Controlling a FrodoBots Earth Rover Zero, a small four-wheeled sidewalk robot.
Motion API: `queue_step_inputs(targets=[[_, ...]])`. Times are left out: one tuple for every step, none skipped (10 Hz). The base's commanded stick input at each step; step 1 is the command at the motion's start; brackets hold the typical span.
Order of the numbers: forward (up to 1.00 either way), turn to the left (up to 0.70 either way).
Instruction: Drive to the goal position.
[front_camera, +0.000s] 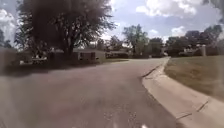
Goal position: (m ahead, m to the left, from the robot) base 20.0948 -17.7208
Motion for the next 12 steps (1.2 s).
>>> queue_step_inputs(targets=[[0.70,0.00],[0.70,0.00],[0.70,0.00],[0.70,0.00],[0.70,0.00],[0.70,0.00],[0.70,0.00],[0.70,0.00],[0.70,-0.02],[0.70,-0.35],[0.70,-0.35],[0.70,-0.35]])
